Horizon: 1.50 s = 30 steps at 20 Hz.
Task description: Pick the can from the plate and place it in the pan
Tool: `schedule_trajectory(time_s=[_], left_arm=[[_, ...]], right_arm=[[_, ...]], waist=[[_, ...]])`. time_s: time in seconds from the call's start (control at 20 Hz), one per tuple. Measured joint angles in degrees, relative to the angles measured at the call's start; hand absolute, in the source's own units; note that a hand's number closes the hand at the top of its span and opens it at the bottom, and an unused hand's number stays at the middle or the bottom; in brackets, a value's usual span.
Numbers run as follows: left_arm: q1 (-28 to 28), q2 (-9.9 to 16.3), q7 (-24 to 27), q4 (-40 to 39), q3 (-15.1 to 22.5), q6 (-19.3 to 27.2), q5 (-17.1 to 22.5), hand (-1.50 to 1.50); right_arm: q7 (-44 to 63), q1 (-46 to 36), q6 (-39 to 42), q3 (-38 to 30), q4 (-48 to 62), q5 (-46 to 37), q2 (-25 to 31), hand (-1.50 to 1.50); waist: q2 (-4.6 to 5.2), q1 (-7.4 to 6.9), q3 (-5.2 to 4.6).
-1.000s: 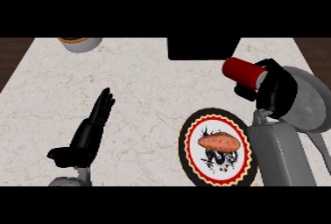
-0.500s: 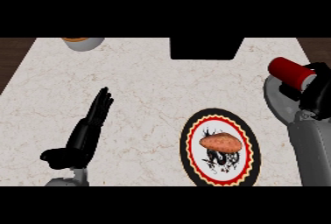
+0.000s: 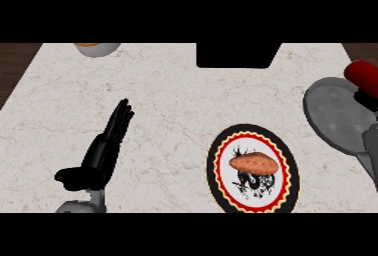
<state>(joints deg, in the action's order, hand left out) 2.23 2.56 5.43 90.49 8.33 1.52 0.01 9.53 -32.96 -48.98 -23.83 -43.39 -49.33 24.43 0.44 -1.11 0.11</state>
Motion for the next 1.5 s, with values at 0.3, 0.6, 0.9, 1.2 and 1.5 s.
schedule_trajectory(time_s=[0.3,0.6,0.9,1.2,1.5], left_arm=[[-0.3,0.0,0.5,-0.1,0.3,-0.7,0.0,0.00],[1.1,-1.1,0.0,-0.3,1.4,-0.2,-0.8,0.00],[1.4,-1.5,0.8,-1.3,1.3,-0.2,-0.8,0.00],[0.7,-0.9,0.3,-0.3,0.9,-0.3,-0.7,0.00],[0.5,-0.3,-0.2,-0.3,-0.6,-0.3,-0.2,0.00]], right_arm=[[-5.6,-3.9,6.5,-3.6,13.3,5.9,5.8,-1.50],[-8.7,-6.5,20.4,-4.9,22.5,9.2,7.6,-1.50],[-17.5,-8.2,21.5,-9.2,25.6,14.0,7.5,-1.50],[-27.9,-8.0,21.0,-16.3,24.6,22.0,7.6,-1.50],[-34.5,-5.6,29.7,-22.2,24.8,30.2,10.0,-1.50]], waist=[[0.42,-0.91,0.04],[0.84,-1.78,0.21],[1.00,-2.01,0.29],[0.61,-1.30,0.22],[0.09,-0.03,0.07]])
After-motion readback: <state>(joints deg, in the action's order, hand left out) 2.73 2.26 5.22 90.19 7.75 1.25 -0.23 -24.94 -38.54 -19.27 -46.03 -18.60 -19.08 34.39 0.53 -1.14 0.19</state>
